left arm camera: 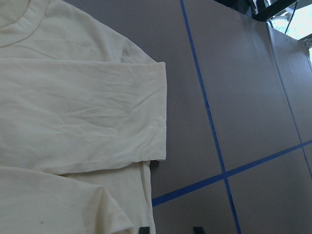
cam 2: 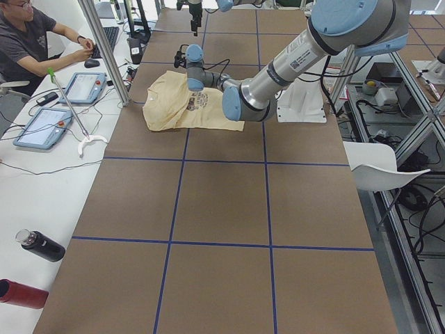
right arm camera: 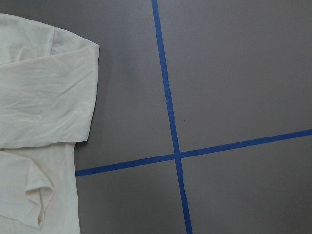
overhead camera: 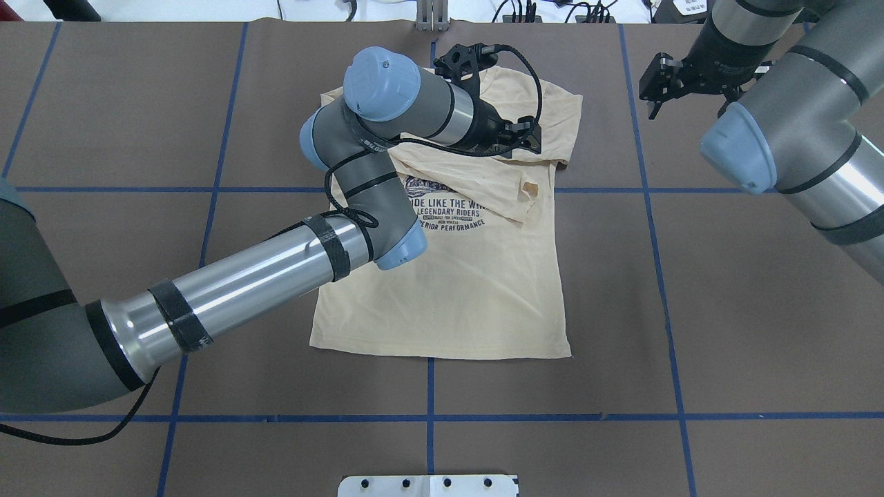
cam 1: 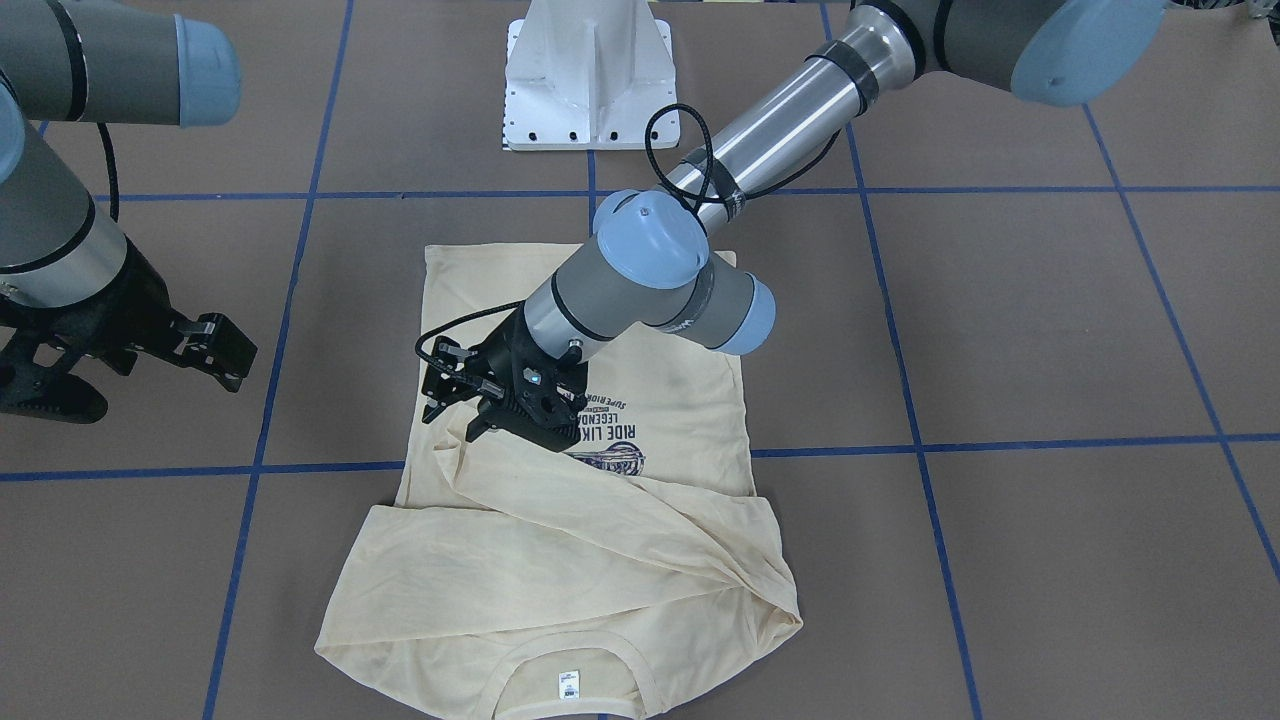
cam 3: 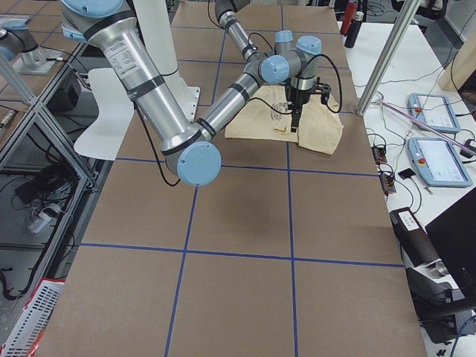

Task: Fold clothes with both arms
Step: 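Lay the sleeve diagonally across the shirt front with the left gripper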

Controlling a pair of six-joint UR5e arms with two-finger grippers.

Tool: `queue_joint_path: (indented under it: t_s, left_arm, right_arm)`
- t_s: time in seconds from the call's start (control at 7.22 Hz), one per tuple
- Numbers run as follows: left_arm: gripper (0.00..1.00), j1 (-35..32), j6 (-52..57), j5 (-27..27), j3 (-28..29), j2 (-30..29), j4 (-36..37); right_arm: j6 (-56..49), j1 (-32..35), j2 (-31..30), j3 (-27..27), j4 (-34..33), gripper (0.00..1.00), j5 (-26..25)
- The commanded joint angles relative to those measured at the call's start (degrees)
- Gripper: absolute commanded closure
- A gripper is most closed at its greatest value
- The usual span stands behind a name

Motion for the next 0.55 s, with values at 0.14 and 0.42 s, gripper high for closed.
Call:
queue_joint_path:
  t_s: [0.14,0.42]
  left_arm:
    - [0.0,-1.28,-0.24,-0.49,-1.87,2.26,0.03]
    - [0.0,-4.79,-0.24,-8.44,-15.35,13.2,3.96]
  right_arm:
    - [0.74,-0.79,-1.38,0.01,5.31,0.0,2.43]
    - [1.18,-3.5,-2.44,2.46,8.46,0.0,5.61]
